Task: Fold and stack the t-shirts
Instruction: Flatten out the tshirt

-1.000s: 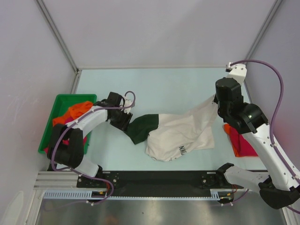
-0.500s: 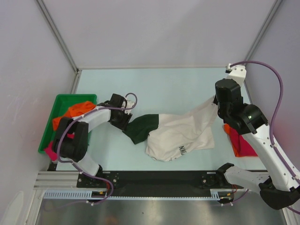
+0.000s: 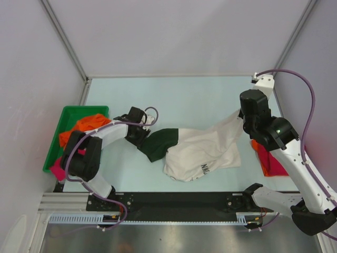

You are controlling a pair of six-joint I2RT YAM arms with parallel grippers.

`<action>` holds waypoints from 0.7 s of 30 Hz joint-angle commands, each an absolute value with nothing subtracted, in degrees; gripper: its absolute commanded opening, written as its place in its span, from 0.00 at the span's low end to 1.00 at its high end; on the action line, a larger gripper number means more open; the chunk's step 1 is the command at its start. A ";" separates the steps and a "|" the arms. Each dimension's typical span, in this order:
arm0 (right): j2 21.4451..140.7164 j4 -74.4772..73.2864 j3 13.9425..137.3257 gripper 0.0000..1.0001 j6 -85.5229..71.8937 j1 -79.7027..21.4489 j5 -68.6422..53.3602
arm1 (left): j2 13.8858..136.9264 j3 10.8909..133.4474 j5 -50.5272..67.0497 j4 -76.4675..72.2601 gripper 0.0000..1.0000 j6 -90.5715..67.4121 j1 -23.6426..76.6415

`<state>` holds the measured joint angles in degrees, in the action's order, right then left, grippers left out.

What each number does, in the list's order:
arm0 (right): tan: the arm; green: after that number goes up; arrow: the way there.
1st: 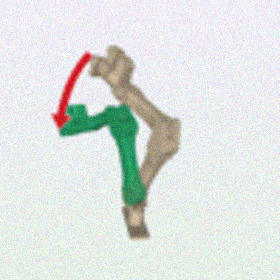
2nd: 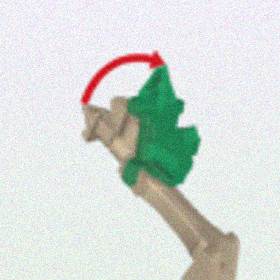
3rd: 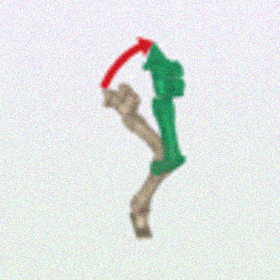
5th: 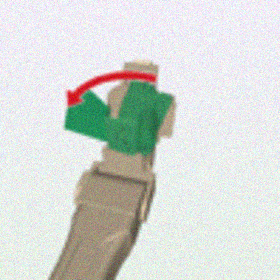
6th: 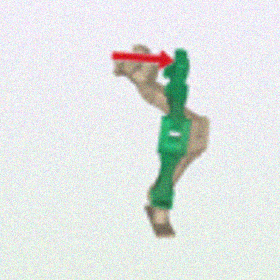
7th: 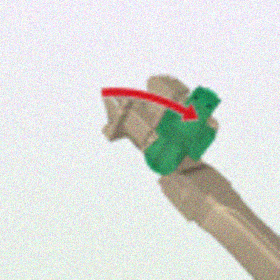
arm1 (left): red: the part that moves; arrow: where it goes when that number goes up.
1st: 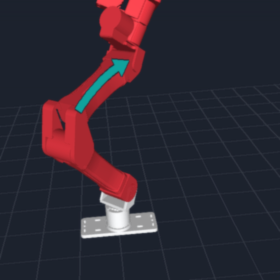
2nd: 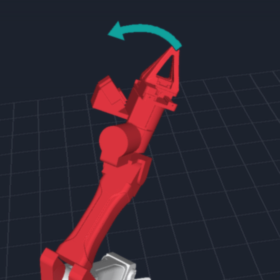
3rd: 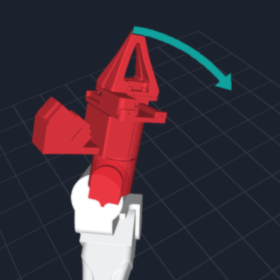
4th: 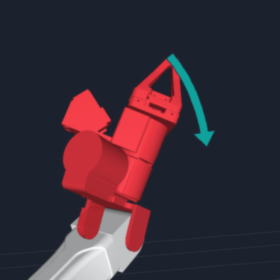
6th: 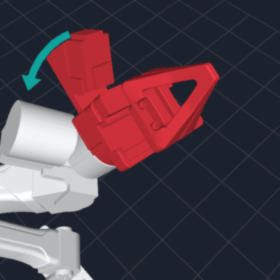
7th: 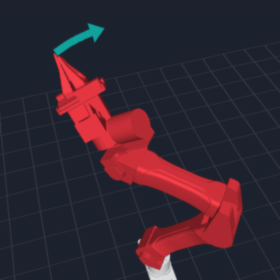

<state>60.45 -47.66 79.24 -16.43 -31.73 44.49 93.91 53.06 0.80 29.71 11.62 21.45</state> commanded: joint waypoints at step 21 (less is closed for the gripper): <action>59.41 -45.62 78.57 0.00 -16.44 -31.55 44.74 | 100.46 54.49 6.16 32.43 0.34 10.54 23.82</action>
